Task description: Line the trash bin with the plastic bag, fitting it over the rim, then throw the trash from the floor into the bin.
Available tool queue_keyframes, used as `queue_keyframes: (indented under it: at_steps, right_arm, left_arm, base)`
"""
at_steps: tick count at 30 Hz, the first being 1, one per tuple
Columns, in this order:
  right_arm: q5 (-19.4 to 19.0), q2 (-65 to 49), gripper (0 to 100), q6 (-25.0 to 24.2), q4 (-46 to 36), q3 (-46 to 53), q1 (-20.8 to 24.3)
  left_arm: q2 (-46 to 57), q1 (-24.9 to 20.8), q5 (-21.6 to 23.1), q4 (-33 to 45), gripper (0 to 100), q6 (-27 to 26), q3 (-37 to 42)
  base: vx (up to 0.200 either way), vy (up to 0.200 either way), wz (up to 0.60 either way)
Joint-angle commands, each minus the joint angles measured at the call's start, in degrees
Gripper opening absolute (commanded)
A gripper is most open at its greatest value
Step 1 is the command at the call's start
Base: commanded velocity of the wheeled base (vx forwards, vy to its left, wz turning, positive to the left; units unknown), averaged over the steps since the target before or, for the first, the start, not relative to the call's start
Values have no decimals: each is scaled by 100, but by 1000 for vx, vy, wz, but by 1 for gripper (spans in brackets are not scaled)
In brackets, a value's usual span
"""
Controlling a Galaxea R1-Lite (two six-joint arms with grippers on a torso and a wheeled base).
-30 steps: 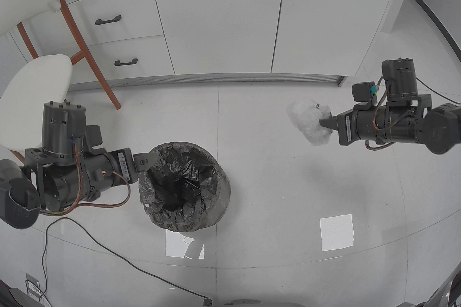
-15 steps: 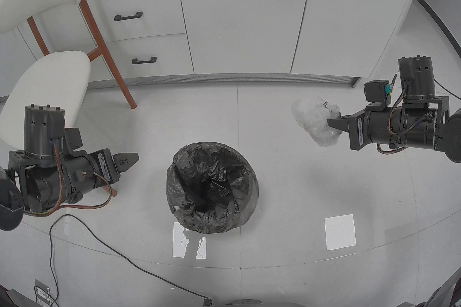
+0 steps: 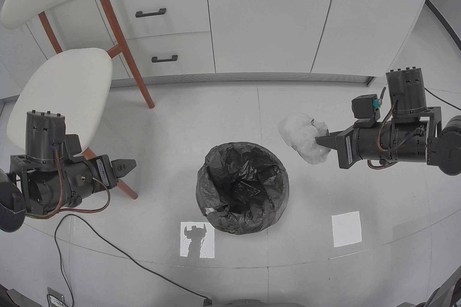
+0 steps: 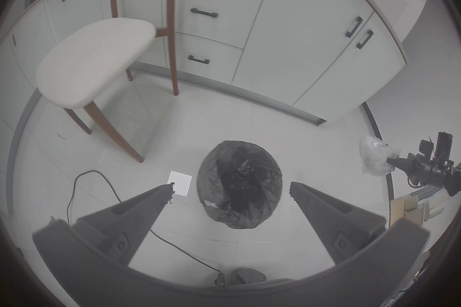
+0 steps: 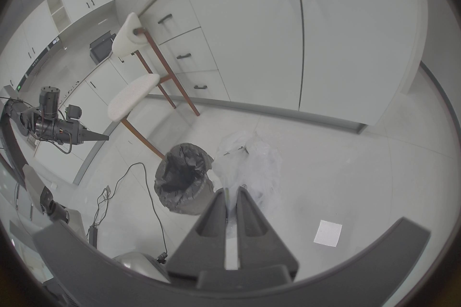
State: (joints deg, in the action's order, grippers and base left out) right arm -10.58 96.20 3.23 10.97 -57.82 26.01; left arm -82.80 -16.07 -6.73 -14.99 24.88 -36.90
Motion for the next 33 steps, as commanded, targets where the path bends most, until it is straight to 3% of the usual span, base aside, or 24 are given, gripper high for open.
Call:
queue_keyframes:
  at_steps: [1,6,33]
  right_arm:
    - [47,92,0,-7,10,-36,62]
    - [118,136,0,-15,10,-19,141]
    - [118,839,0,37,327,34,53]
  left_arm:
    - [1,7,31,-3,100,-1,60]
    - [36,60,75,-12,100,-45,95]
    - [431,113,66,-83,100,-36,385]
  base:
    - [0,200,0]
    - [0,200,0]
    - [0,0,0]
